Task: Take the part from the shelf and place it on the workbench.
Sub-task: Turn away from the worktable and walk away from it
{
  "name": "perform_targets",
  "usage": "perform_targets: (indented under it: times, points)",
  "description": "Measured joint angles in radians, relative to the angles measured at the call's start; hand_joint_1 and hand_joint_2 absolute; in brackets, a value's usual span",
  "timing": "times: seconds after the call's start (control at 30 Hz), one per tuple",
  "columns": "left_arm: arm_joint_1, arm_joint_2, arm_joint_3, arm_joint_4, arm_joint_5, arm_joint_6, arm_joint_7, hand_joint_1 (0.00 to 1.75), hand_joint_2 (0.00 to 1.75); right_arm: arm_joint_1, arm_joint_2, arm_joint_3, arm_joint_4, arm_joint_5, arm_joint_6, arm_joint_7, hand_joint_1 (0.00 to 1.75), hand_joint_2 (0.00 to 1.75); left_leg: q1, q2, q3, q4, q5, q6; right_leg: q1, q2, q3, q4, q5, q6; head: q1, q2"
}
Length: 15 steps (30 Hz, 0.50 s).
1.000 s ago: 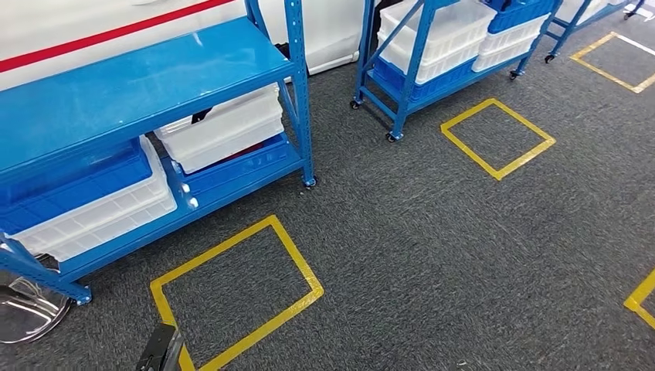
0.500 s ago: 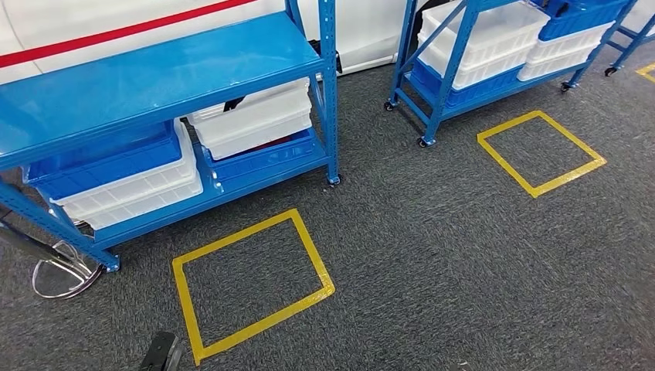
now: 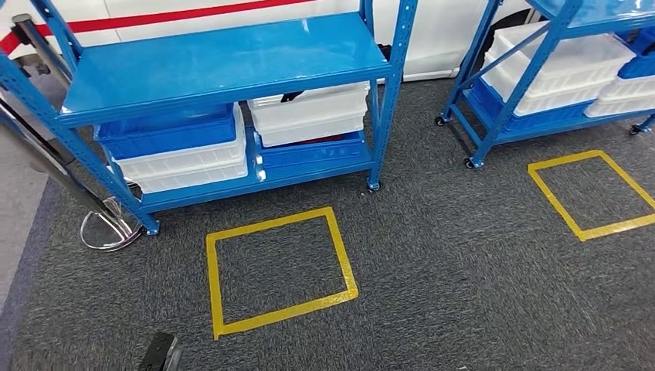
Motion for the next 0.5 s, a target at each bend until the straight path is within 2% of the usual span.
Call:
perform_targets:
  times: [0.03,0.07,0.1,0.13,0.17,0.23,0.27,0.3,0.37,0.4,0.43,0.47,0.5]
  points:
    - [0.001,-0.001,0.000,0.000,0.000,0.000,0.000,0.00,0.00,0.000,0.000,0.000,0.000,0.000,0.000,0.000,0.00,0.00,0.002,-0.013,-0.002,0.007,-0.003,-0.005,-0.005,0.010,0.030,-0.064,0.039,0.004,0.000,0.000]
    - [0.001,-0.001,0.000,0.000,0.000,0.000,0.000,0.00,0.00,0.000,-0.001,0.000,0.000,0.000,0.000,0.000,0.00,0.00,0.004,-0.025,-0.006,0.016,-0.007,-0.011,-0.009,0.032,0.058,-0.127,0.067,0.008,0.001,0.000]
    - [0.001,-0.002,0.000,0.000,0.000,0.000,0.000,0.00,0.00,0.000,-0.001,-0.001,0.000,0.001,0.000,0.000,0.00,0.00,0.004,-0.035,-0.011,0.025,-0.010,-0.018,-0.012,0.051,0.079,-0.174,0.085,0.007,0.002,0.000]
    - [0.001,-0.002,0.000,0.000,0.000,0.000,-0.001,0.00,0.00,0.000,-0.002,-0.001,0.000,0.001,0.000,0.000,0.00,0.00,0.004,-0.045,-0.017,0.032,-0.012,-0.025,-0.012,0.065,0.089,-0.199,0.091,0.004,0.003,0.000]
    - [0.001,-0.002,0.000,0.000,0.000,0.000,-0.001,0.00,0.00,0.000,-0.002,-0.001,0.000,0.002,0.000,0.000,0.00,0.00,0.003,-0.054,-0.023,0.035,-0.012,-0.032,-0.010,0.069,0.089,-0.203,0.087,-0.001,0.004,0.000]
    - [0.004,-0.002,0.000,0.000,0.000,-0.002,-0.003,0.00,0.00,-0.001,-0.002,-0.002,0.000,0.003,0.000,0.001,0.00,0.00,0.005,-0.066,-0.031,0.037,-0.011,-0.043,-0.009,0.045,0.087,-0.205,0.091,-0.015,0.004,0.000]
    - [0.006,-0.002,0.000,0.000,0.000,-0.004,-0.004,0.00,0.00,-0.001,-0.002,-0.002,0.000,0.002,-0.004,0.001,0.00,0.00,0.005,-0.054,-0.037,0.047,-0.018,-0.047,-0.010,0.036,0.088,-0.208,0.093,-0.023,0.003,0.000]
    - [0.007,-0.003,-0.001,0.000,0.001,-0.007,-0.006,0.00,0.00,-0.001,-0.002,-0.004,0.000,0.000,-0.009,0.002,0.00,0.00,0.005,-0.031,-0.050,0.074,-0.037,-0.051,-0.011,0.027,0.087,-0.210,0.094,-0.029,0.000,0.000]
    - [0.005,-0.004,-0.001,0.000,0.004,-0.012,-0.014,0.00,0.00,0.002,-0.002,-0.014,0.000,-0.009,-0.022,0.007,0.00,0.00,0.004,0.024,-0.105,0.193,-0.103,-0.057,-0.007,0.011,0.086,-0.212,0.092,-0.038,-0.007,0.000]
    - [0.005,-0.004,-0.001,0.000,0.006,-0.014,-0.018,0.00,0.00,0.005,-0.002,-0.021,0.000,-0.014,-0.025,0.011,0.00,0.00,0.006,0.039,-0.139,0.266,-0.134,-0.059,-0.005,0.002,0.086,-0.212,0.089,-0.040,-0.009,0.000]
    - [0.006,-0.004,-0.001,0.000,0.007,-0.015,-0.021,0.00,0.00,0.009,-0.002,-0.027,0.000,-0.017,-0.026,0.014,0.00,0.00,0.007,0.045,-0.164,0.321,-0.151,-0.060,-0.003,-0.006,0.087,-0.212,0.085,-0.041,-0.009,0.000]
    - [0.009,-0.004,-0.001,0.000,0.008,-0.016,-0.023,0.00,0.00,0.013,-0.002,-0.032,0.000,-0.019,-0.026,0.018,0.00,0.00,0.007,0.048,-0.172,0.340,-0.148,-0.059,-0.002,-0.012,0.089,-0.212,0.082,-0.040,-0.009,0.000]
    - [0.012,-0.004,-0.001,0.000,0.008,-0.017,-0.024,0.00,0.00,0.016,-0.002,-0.037,0.001,-0.021,-0.025,0.020,0.00,0.00,0.008,0.048,-0.158,0.317,-0.125,-0.056,-0.001,-0.017,0.094,-0.212,0.078,-0.039,-0.009,0.000]
